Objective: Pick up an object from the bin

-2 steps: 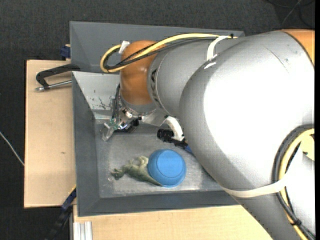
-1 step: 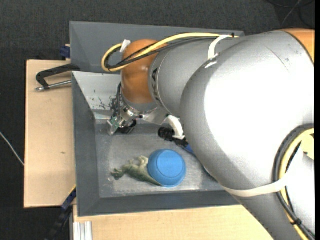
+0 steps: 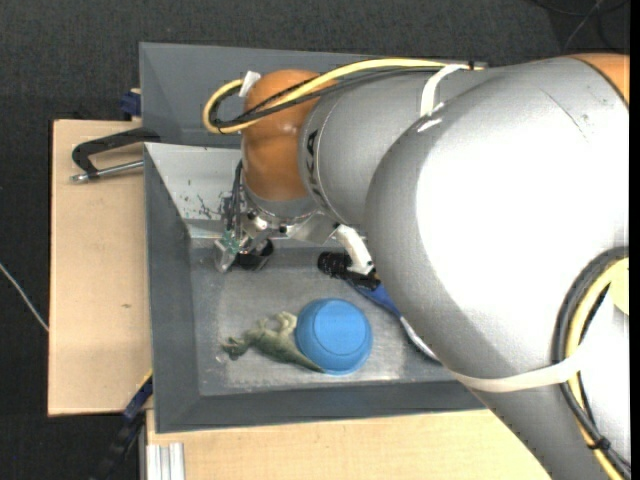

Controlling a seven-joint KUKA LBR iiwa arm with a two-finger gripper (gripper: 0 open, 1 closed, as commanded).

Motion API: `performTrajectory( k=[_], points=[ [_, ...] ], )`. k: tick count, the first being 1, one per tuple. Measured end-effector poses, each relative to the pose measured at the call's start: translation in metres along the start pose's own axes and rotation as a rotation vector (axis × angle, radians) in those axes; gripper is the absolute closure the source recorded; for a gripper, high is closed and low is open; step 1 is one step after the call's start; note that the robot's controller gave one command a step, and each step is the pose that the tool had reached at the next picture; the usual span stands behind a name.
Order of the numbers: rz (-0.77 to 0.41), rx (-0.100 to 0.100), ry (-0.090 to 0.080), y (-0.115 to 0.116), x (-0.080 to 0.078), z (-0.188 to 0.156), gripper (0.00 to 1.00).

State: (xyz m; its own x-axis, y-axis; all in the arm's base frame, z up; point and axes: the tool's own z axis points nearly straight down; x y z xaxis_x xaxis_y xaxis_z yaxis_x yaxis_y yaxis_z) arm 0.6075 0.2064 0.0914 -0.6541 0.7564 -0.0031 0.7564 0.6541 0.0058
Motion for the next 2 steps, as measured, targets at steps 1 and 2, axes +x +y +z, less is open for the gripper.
performTrajectory(
  k=[1,2],
  points=[
    [-0.003,0.002,0.001,0.001,0.001,-0.001,1.00],
    [-0.006,-0.006,-0.001,0.004,0.000,-0.077,1.00]
  ],
)
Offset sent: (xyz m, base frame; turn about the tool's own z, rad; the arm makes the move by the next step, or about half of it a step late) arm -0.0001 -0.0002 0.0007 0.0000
